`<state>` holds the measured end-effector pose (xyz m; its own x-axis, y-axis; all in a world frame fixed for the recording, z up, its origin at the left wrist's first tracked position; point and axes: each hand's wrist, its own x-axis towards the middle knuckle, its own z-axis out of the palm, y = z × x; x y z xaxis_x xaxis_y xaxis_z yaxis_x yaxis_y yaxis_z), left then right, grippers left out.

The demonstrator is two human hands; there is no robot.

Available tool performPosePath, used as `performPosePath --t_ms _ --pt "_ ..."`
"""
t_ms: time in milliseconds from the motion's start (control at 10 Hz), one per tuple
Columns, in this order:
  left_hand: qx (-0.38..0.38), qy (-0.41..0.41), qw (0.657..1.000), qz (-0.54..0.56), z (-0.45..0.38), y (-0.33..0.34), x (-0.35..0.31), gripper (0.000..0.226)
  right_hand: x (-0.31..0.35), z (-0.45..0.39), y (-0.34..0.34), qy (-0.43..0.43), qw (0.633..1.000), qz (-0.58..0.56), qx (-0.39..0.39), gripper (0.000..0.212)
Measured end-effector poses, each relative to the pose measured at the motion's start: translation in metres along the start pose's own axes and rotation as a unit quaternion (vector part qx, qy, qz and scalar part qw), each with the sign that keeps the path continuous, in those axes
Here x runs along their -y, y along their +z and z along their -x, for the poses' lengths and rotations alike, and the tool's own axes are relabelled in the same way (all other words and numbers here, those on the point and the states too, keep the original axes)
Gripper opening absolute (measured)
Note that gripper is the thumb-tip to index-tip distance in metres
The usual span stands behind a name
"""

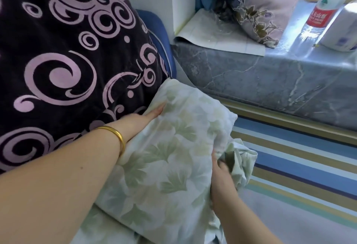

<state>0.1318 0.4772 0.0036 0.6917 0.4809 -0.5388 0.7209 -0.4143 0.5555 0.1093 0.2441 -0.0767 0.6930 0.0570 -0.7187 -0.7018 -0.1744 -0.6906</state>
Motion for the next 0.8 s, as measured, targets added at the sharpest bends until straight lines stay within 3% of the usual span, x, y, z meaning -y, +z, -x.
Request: performPosePath --t_ms 100,200,300,400,500,600,700,800 --pt "-0.210 0.114 0.967 -0.094 0.005 0.010 -0.020 0.089 -0.013 -0.012 -0.017 -0.062 0.968 0.112 -0.217 0.082" --pt "-0.125 0.190 0.964 -0.138 0.020 0.030 -0.033 0.083 -0.005 -0.022 -0.007 0.075 0.990 -0.101 -0.058 0.078" --pt "-0.043 0.145 0.966 -0.209 0.021 0.050 -0.024 0.094 0.016 -0.023 0.001 0.100 0.977 -0.182 0.047 0.071" --pt "-0.062 0.125 0.971 -0.196 0.017 0.051 -0.019 0.099 0.021 -0.018 -0.005 0.055 0.988 -0.136 0.047 0.075" --pt "-0.063 0.119 0.968 -0.212 0.023 0.054 -0.021 0.098 0.021 -0.010 -0.013 -0.181 0.975 0.016 -0.131 0.064" --pt "-0.080 0.106 0.951 -0.280 0.045 0.055 -0.020 0.089 0.029 0.019 -0.017 -0.335 0.903 0.268 0.010 0.066" --pt "-0.063 0.121 0.912 -0.386 0.076 0.053 -0.009 0.076 0.032 0.044 -0.037 -0.278 0.850 0.443 0.060 0.065" --pt "-0.049 0.129 0.908 -0.397 0.124 0.041 -0.011 0.077 0.050 0.087 -0.073 -0.295 0.806 0.512 0.003 0.061"
